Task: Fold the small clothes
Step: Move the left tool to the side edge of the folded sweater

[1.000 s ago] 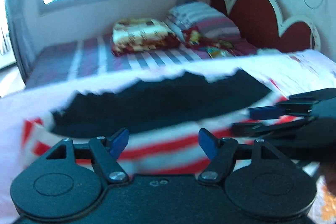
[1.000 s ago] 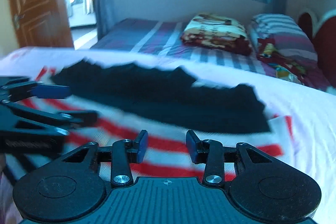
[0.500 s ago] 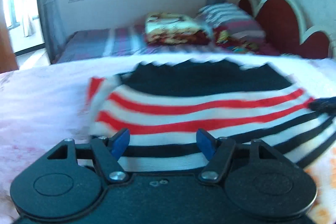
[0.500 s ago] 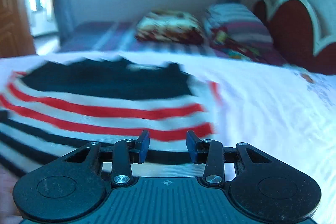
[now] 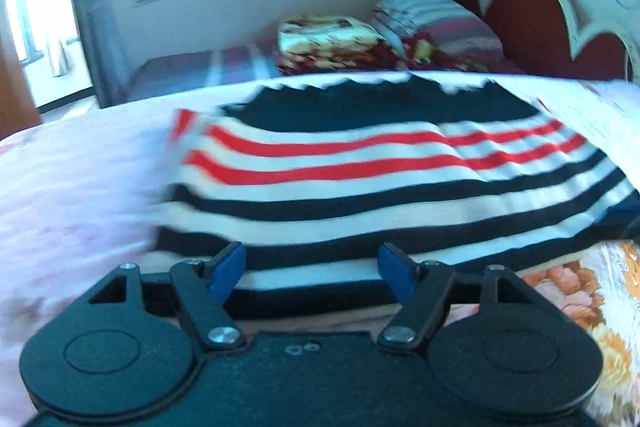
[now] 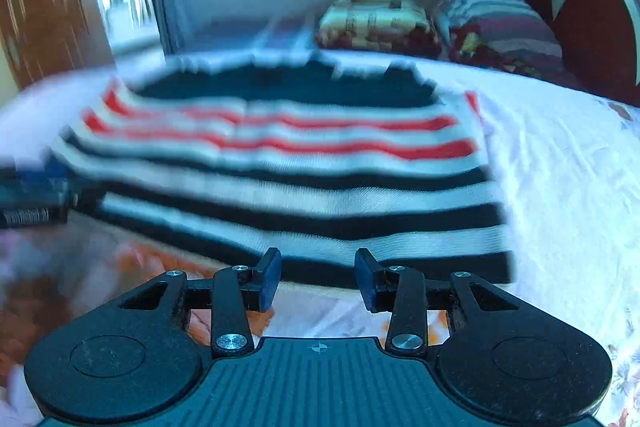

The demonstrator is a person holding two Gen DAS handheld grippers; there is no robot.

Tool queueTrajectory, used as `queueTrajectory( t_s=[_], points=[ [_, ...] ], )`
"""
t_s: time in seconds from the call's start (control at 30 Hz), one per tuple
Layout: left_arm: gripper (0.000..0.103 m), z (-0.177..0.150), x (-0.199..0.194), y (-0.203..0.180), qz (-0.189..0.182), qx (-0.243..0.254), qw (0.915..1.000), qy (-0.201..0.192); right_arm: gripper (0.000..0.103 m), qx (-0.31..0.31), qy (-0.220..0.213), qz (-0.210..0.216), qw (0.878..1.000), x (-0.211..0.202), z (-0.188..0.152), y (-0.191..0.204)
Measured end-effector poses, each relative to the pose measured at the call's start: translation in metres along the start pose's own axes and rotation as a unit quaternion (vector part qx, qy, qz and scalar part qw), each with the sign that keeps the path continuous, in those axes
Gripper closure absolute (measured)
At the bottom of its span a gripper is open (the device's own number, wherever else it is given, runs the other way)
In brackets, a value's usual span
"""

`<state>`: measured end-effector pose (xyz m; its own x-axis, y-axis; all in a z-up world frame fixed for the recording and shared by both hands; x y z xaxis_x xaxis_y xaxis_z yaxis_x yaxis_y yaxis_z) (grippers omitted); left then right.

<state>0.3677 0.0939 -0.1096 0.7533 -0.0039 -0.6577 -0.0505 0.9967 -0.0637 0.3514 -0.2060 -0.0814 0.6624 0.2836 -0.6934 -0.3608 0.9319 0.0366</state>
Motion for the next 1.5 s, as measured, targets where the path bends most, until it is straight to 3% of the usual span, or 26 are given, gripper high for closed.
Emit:
queueTrajectory(
  t_s=[0.07, 0.2, 0.27, 0.33, 0.4, 0.43, 0.47, 0.5, 0.6, 0.73, 0.8, 0.93, 1.0, 1.07, 1.13, 1.2, 1.33, 1.43, 1.5],
  points=[
    [0.036, 0.001, -0.009, 0.016, 0.018, -0.017, 0.9996, -0.012, 0.064, 0.025, -0.026, -0.04, 0.999, -0.018, 0.002, -0.022],
    [0.036, 0.004, -0.005, 0.037, 0.03, -0.055, 0.998, 0.001, 0.064, 0.108, -0.003, -0.07, 0.992, -0.01, 0.0, -0.073],
    [0.034, 0.003, 0.002, 0.043, 0.029, -0.07, 0.997, 0.019, 0.064, 0.138, 0.028, -0.028, 0.99, 0.001, -0.003, -0.085],
    [0.032, -0.001, 0.005, 0.05, 0.019, -0.091, 0.9954, 0.023, 0.064, 0.158, 0.03, 0.002, 0.987, 0.003, -0.008, -0.091],
    [0.032, -0.005, 0.005, 0.056, 0.015, -0.105, 0.9941, 0.025, 0.066, 0.152, 0.033, 0.005, 0.988, 0.001, -0.008, -0.092],
    [0.032, -0.006, 0.004, 0.059, 0.014, -0.109, 0.9937, 0.024, 0.073, 0.148, 0.032, 0.007, 0.988, 0.0, -0.009, -0.092],
    [0.032, -0.007, 0.003, 0.06, 0.016, -0.108, 0.9938, 0.023, 0.094, 0.134, 0.037, 0.001, 0.99, -0.001, -0.009, -0.09],
    [0.032, -0.008, 0.002, 0.061, 0.019, -0.104, 0.9942, 0.023, 0.097, 0.114, 0.045, -0.018, 0.992, 0.0, -0.011, -0.087],
    [0.032, -0.013, -0.001, 0.066, 0.025, -0.105, 0.9939, 0.02, 0.097, 0.117, 0.045, -0.027, 0.992, -0.001, -0.022, -0.087],
    [0.031, -0.013, -0.002, 0.07, 0.029, -0.107, 0.9936, 0.02, 0.097, 0.076, 0.051, -0.066, 0.994, 0.0, -0.028, -0.076],
    [0.031, -0.013, -0.003, 0.074, 0.03, -0.113, 0.9929, 0.021, 0.096, 0.091, 0.052, -0.067, 0.992, 0.0, -0.032, -0.078],
    [0.031, -0.009, -0.008, 0.077, 0.04, -0.122, 0.9914, 0.029, 0.094, 0.082, 0.061, -0.078, 0.992, -0.003, -0.022, -0.077],
    [0.035, -0.005, -0.018, 0.079, 0.047, -0.13, 0.9902, 0.02, 0.094, 0.072, 0.008, -0.086, 0.994, -0.023, -0.012, -0.069],
    [0.035, -0.008, -0.018, 0.083, 0.051, -0.131, 0.9898, 0.02, 0.094, 0.064, -0.025, -0.06, 0.996, -0.034, -0.007, -0.061],
    [0.034, -0.012, -0.013, 0.088, 0.055, -0.141, 0.988, 0.028, 0.094, 0.059, -0.009, -0.044, 0.997, -0.024, -0.01, -0.055],
    [0.034, -0.012, -0.016, 0.091, 0.052, -0.154, 0.9864, 0.025, 0.095, 0.051, 0.055, -0.051, 0.996, 0.0, -0.02, -0.054],
    [0.034, -0.015, -0.017, 0.09, 0.059, -0.144, 0.9874, 0.026, 0.095, 0.037, 0.054, -0.06, 0.996, 0.001, -0.019, -0.049],
    [0.034, -0.015, -0.016, 0.088, 0.063, -0.141, 0.9876, 0.028, 0.095, 0.047, 0.018, -0.059, 0.997, -0.01, -0.016, -0.05],
    [0.034, -0.016, -0.015, 0.086, 0.067, -0.137, 0.988, 0.026, 0.095, 0.05, 0.054, -0.065, 0.995, 0.004, -0.021, -0.054]
  ],
)
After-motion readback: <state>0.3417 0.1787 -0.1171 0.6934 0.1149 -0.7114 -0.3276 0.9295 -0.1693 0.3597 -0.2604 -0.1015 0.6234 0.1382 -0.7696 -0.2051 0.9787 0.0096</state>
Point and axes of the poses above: each gripper's, at about its wrist camera, not at the fingertips, and x roughly the way its jaws point, y to its left, z to its top, the point moved 1 cm from there along x, roughly the way its jaws point, and after that the axes turned 9 degrees about -x, right-handed, at the moved point
